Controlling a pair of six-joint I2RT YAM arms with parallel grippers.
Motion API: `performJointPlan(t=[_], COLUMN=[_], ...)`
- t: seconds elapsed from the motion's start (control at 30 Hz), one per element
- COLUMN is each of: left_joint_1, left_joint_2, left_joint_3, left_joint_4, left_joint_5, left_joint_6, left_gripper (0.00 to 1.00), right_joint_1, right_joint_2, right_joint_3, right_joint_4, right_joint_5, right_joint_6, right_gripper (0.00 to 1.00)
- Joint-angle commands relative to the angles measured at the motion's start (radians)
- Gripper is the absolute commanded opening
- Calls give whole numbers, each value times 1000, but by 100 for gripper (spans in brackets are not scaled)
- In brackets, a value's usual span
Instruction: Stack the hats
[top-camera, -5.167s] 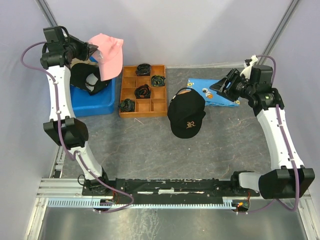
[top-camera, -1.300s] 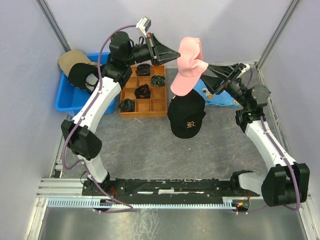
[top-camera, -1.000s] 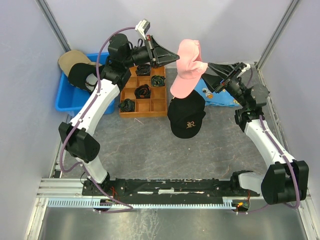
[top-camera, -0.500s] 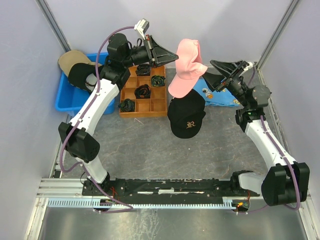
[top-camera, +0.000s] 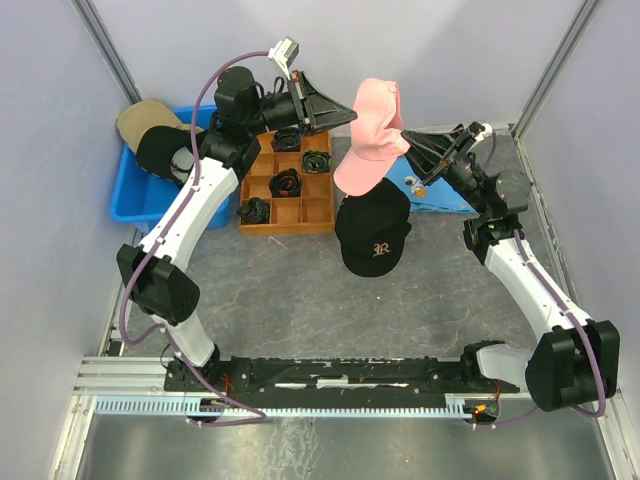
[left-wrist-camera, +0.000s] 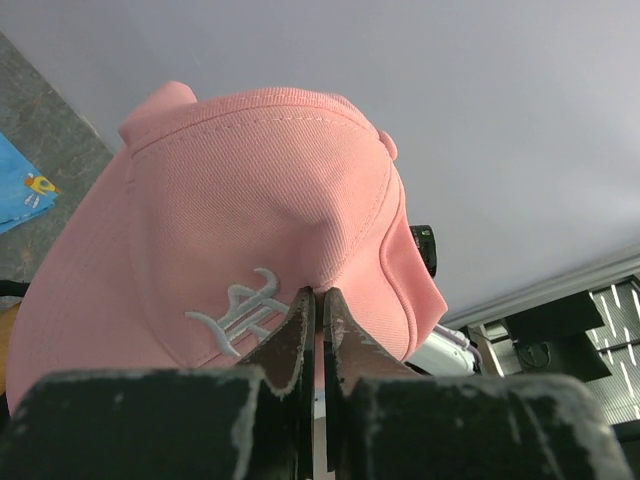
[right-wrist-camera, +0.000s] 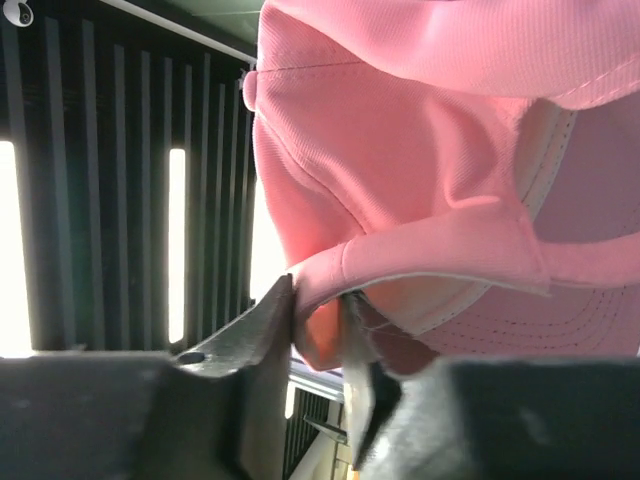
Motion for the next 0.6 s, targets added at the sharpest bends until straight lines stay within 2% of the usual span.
performJointPlan(t=[0.0,0.13,0.27,0.33,0.4,0.47,0.5,0.57], left_joint_1=[1,7,11,14,19,27,30,33], left_joint_2=[-47,-63,-83,-91,-104,-112,-115,-119], left_joint_3=[31,33,30,33,36,42,50,58], left_joint_4=[21,-35,-177,-276,-364,-432,-468,-520], left_joint_5=[31,27,-12,-43,-73,-96,-112,-128], left_joint_6=[75,113,196,249,290,323,339,363], left_gripper=[3,3,3,3,3,3,3,3], right_joint_1=[2,-9,-40,-55,-58,-60,-61,-64], right_joint_2=[-15,-17,24,43,56,89,113,142], right_joint_3=[10,27,153,278,444,647,703,736], right_joint_4=[49,-6,-151,-378,-793,-1175,-1295,-1389], right_joint_5=[29,-22,-158,-252,-296,-274,-260,-262], right_joint_6=[461,381,186,-41,-393,-736,-885,-969], right_gripper=[24,8,0,0,0,0,0,0])
